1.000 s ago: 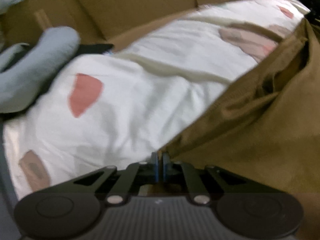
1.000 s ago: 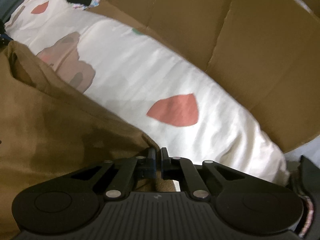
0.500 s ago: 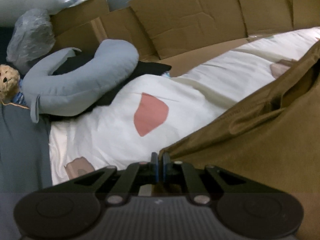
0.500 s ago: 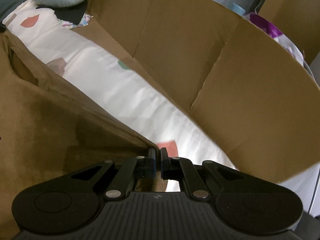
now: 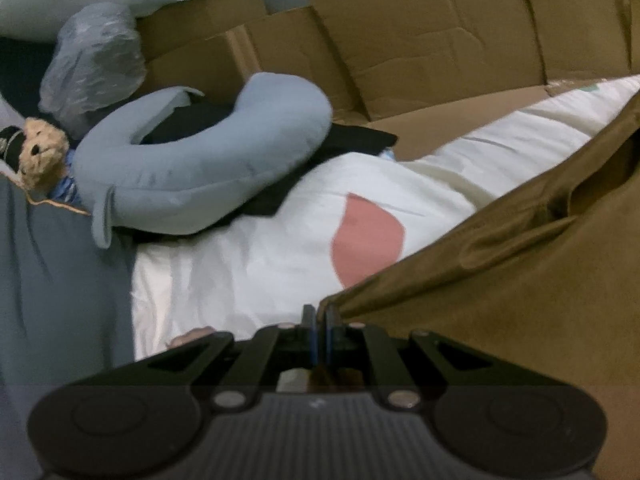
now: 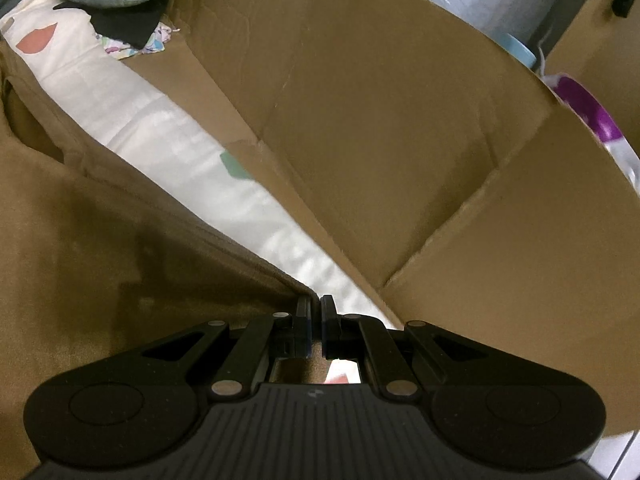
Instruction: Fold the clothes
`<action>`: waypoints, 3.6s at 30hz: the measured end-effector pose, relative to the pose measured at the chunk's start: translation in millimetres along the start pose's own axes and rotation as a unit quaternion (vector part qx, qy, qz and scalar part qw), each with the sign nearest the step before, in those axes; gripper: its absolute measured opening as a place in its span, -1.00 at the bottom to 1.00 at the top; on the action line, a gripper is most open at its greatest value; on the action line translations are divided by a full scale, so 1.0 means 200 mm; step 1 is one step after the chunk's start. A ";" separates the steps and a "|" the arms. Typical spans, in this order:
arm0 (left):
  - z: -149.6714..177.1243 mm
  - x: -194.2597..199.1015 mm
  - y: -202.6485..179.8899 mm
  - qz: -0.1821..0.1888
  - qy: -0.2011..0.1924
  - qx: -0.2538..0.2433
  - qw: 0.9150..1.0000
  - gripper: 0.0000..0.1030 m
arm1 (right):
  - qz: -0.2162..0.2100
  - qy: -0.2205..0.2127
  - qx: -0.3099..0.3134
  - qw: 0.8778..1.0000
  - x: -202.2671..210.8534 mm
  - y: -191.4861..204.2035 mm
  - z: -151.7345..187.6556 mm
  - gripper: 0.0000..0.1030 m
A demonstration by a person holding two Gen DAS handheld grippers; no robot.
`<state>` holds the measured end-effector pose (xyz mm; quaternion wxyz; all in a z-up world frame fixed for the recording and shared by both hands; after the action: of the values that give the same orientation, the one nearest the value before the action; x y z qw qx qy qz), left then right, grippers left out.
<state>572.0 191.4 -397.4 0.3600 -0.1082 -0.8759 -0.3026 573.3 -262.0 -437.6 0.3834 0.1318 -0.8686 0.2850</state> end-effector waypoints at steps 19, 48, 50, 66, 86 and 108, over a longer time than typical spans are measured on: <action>0.00 -0.22 0.02 0.000 0.056 0.061 0.997 -0.82 | 0.001 0.020 -0.029 0.999 -0.28 0.06 -0.05 -0.52; -0.32 0.03 -0.46 0.131 -0.022 -0.167 0.977 -0.45 | -0.135 -0.080 0.017 0.987 0.02 0.35 -0.46 -0.20; -0.34 0.01 -0.49 0.138 -0.023 -0.214 0.967 -0.48 | -0.141 -0.082 0.042 0.986 0.01 0.38 -0.48 -0.20; -0.29 -0.17 -0.61 0.214 -0.002 -0.373 0.903 -0.68 | -0.204 -0.089 0.158 0.962 -0.18 0.48 -0.57 -0.34; -0.22 -0.28 -0.69 0.249 0.012 -0.404 0.880 -0.70 | -0.224 -0.037 0.275 0.934 -0.25 0.69 -0.48 -0.34; -0.40 -0.31 -0.51 0.265 0.005 -0.218 0.939 -0.92 | -0.235 -0.034 0.150 0.960 -0.30 0.49 -0.60 -0.95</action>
<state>619.6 64.7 -442.1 0.3986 -0.4107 -0.7264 -0.3805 640.0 -111.6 -454.8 0.3854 0.3976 -0.7731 0.3093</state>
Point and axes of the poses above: each gripper's, at about its wrist camera, not at the fingertips, and x roughly against the way its jaws point, y to its left, z to its underside, the point moved 8 cm from there along -x, roughly the way its jaws point, and after that the axes turned 2 degrees about x, right-handed, at the moved point
